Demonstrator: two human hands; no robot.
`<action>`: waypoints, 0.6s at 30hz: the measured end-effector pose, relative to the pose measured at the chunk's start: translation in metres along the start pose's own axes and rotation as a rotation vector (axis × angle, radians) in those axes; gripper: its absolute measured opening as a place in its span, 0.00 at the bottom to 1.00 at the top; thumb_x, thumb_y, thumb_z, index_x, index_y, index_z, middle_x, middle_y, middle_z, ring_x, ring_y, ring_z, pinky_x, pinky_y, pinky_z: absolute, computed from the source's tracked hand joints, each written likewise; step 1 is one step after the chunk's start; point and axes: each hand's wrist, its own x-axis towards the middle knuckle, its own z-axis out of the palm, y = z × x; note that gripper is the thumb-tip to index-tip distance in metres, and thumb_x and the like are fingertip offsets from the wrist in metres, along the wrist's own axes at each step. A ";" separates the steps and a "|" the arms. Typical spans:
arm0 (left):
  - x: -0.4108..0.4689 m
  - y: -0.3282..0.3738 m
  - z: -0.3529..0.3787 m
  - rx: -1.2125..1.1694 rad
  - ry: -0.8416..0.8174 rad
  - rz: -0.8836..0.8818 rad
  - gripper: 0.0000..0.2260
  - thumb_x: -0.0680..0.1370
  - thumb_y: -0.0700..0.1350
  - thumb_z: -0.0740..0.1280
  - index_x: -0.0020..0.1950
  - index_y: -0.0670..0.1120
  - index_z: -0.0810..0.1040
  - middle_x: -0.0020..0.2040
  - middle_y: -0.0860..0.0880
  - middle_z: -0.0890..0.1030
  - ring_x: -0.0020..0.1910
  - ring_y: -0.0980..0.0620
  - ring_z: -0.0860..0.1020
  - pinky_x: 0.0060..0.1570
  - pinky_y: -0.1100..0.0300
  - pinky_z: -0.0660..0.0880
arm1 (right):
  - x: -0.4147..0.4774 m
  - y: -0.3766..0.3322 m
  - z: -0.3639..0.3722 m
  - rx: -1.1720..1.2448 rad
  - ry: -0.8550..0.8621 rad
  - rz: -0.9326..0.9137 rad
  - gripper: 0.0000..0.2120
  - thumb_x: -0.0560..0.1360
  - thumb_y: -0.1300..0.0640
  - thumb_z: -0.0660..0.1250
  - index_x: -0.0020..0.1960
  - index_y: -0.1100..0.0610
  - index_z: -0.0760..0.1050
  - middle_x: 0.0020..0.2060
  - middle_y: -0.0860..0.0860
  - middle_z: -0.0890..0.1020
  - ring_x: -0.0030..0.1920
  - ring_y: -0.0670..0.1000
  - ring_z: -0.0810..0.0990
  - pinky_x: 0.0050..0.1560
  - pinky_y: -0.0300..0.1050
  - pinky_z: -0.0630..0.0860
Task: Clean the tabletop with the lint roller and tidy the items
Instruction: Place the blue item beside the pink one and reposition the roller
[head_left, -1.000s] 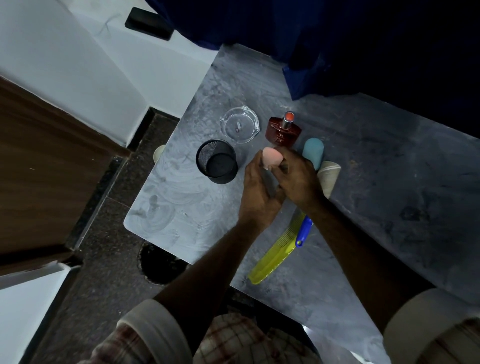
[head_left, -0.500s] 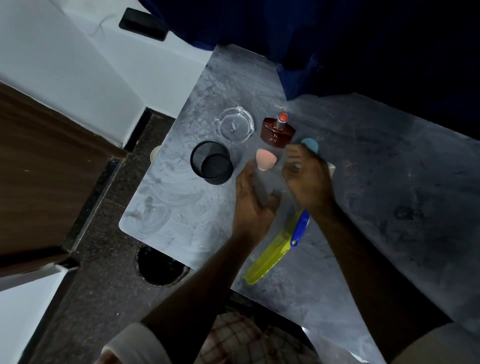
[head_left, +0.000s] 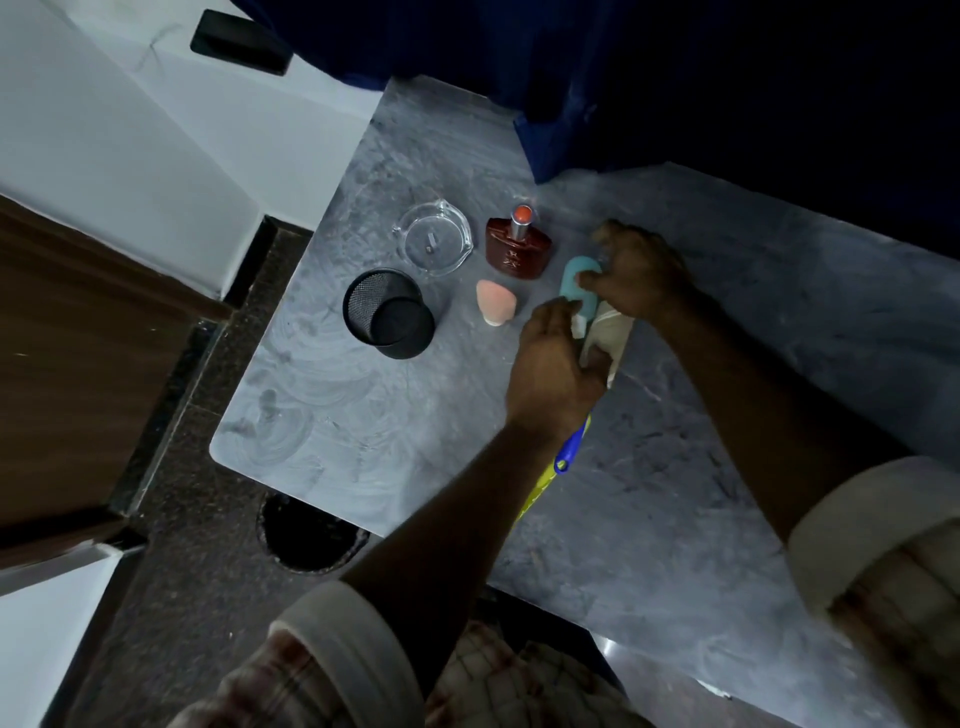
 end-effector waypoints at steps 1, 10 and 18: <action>0.000 0.002 0.002 0.013 -0.009 -0.021 0.25 0.78 0.41 0.73 0.74 0.36 0.75 0.72 0.39 0.77 0.72 0.39 0.75 0.74 0.48 0.71 | 0.001 0.001 0.002 -0.001 -0.009 -0.011 0.30 0.74 0.52 0.76 0.73 0.60 0.72 0.70 0.59 0.78 0.71 0.60 0.77 0.71 0.54 0.74; 0.008 -0.007 0.021 0.074 -0.051 -0.076 0.30 0.79 0.45 0.73 0.79 0.38 0.70 0.77 0.39 0.73 0.76 0.40 0.72 0.75 0.48 0.71 | 0.007 0.009 0.006 0.097 0.016 0.008 0.25 0.72 0.54 0.78 0.66 0.58 0.76 0.65 0.57 0.82 0.66 0.58 0.80 0.68 0.56 0.77; 0.005 -0.009 0.029 0.016 -0.022 0.010 0.32 0.79 0.43 0.73 0.82 0.40 0.67 0.82 0.41 0.66 0.81 0.43 0.67 0.81 0.50 0.66 | 0.008 0.016 -0.006 0.455 0.130 0.024 0.17 0.72 0.63 0.77 0.61 0.62 0.82 0.58 0.57 0.86 0.58 0.55 0.85 0.59 0.47 0.82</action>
